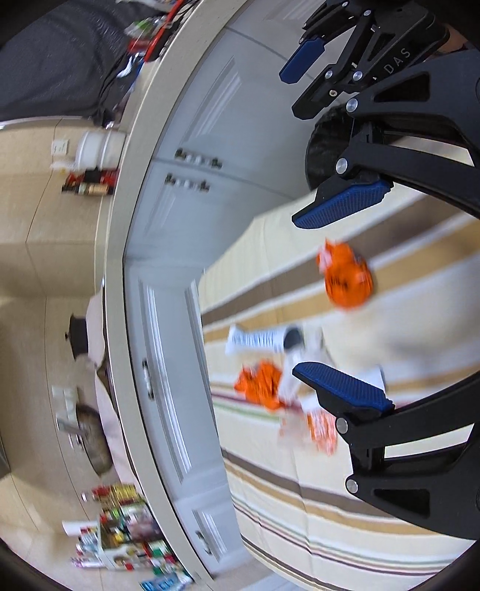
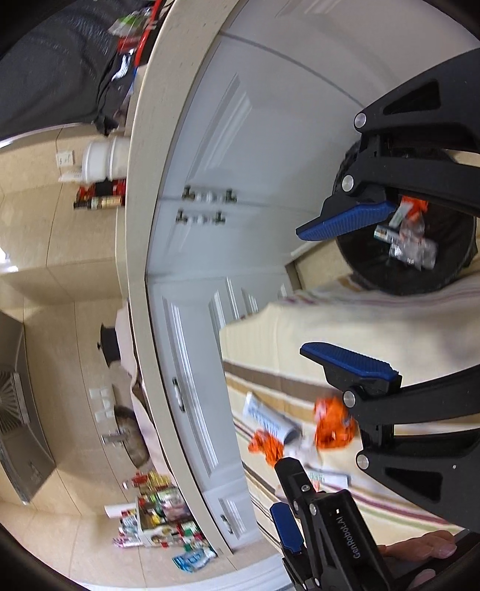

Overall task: Collect trash
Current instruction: 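Move both open tools back toward the orange bag on the table, then grasp the orange plastic bag with the right tool while the left tool grasps the white-green tube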

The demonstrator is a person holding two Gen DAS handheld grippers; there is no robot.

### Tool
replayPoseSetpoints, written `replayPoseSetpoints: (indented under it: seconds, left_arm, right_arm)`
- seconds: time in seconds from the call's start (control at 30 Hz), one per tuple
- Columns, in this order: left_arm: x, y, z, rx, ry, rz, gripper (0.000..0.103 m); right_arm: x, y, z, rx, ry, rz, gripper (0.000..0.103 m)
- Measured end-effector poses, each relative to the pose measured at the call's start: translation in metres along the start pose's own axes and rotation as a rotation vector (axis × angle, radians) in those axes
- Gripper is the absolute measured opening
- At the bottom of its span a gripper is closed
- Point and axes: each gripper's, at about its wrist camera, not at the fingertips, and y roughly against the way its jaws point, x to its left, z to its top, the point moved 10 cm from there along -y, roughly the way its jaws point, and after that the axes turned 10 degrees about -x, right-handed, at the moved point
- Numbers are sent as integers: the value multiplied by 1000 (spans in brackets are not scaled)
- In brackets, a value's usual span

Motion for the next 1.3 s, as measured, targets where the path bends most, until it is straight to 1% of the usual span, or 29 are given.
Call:
replayPoseSetpoints:
  seconds: [0.4, 0.47, 0.53, 0.67, 0.8, 0.83, 0.9, 1.07, 1.2, 1.27, 1.3]
  left_arm:
    - [98, 20, -17, 20, 69, 135, 73]
    - [109, 21, -21, 27, 76, 153, 73]
    - [121, 21, -26, 35, 86, 170, 73]
    - [140, 23, -31, 42, 109, 193, 73]
    - [149, 20, -36, 52, 122, 199, 73]
    - [151, 19, -38, 55, 125, 199, 73]
    - [152, 17, -40, 61, 129, 197, 73]
    - [155, 13, -44, 71, 145, 192, 73]
    - [154, 10, -46, 75, 149, 189, 73]
    - [154, 8, -47, 79, 149, 187, 73]
    - [153, 8, -48, 81, 150, 186, 73]
  right_arm:
    - [71, -16, -10, 40, 58, 97, 59]
    - [80, -20, -12, 50, 65, 109, 59]
    - [89, -25, -14, 62, 71, 120, 62]
    - [107, -38, -20, 94, 80, 145, 63]
    - [119, -48, -26, 124, 97, 147, 65]
    - [120, -51, -26, 130, 95, 143, 68]
    - [121, -57, -28, 153, 94, 132, 70]
    - [120, -72, -41, 245, 95, 123, 71]
    - [120, -76, -47, 275, 95, 128, 71]
    - [121, -77, -50, 289, 97, 133, 65]
    - [121, -77, -52, 301, 99, 138, 59]
